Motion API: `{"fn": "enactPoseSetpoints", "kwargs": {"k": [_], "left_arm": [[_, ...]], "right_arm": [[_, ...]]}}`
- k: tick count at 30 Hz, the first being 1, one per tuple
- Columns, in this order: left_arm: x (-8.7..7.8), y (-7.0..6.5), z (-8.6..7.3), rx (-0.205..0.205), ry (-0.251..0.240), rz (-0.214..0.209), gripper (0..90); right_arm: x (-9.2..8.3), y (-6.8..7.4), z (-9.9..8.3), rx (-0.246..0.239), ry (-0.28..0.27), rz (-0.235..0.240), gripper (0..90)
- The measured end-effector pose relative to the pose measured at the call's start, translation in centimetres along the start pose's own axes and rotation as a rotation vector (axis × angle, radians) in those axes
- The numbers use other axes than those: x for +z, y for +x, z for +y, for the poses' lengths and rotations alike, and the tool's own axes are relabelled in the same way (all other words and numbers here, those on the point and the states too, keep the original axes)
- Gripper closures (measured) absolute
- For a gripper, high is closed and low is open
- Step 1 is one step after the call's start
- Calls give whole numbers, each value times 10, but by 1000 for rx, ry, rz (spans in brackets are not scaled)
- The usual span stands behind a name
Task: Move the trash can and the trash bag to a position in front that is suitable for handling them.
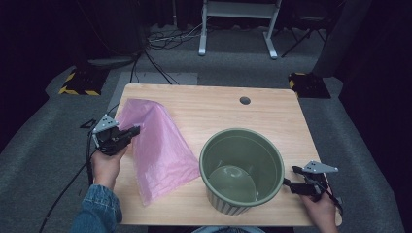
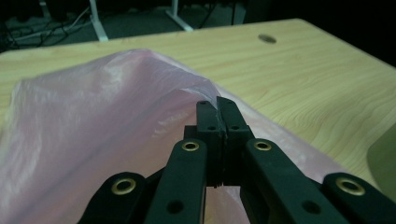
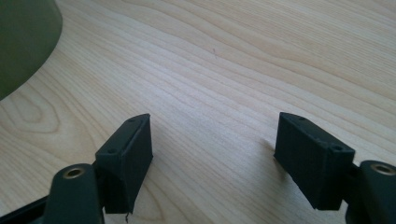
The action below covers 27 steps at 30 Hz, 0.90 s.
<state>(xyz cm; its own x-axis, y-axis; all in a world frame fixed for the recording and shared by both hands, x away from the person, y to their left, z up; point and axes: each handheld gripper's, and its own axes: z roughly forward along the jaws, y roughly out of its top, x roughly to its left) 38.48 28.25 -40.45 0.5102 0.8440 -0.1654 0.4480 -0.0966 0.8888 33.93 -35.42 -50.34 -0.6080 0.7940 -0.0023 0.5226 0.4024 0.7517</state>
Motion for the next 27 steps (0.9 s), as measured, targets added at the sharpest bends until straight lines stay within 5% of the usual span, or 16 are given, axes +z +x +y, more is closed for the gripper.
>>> {"fn": "enactPoseSetpoints", "kwargs": {"k": [15,22,26,27], "left_arm": [[-29,-25,36,83,-85,-24,890],[-38,-34,51,141,-112,-86,890],[-41,-33,60,163,-125,-144,891],[-41,-31,65,165,-128,-187,892]], "right_arm": [[5,11,5,-68,1,79,273],[6,12,5,-81,2,90,272],[6,12,5,-80,2,91,271],[6,12,5,-80,2,92,271]]}}
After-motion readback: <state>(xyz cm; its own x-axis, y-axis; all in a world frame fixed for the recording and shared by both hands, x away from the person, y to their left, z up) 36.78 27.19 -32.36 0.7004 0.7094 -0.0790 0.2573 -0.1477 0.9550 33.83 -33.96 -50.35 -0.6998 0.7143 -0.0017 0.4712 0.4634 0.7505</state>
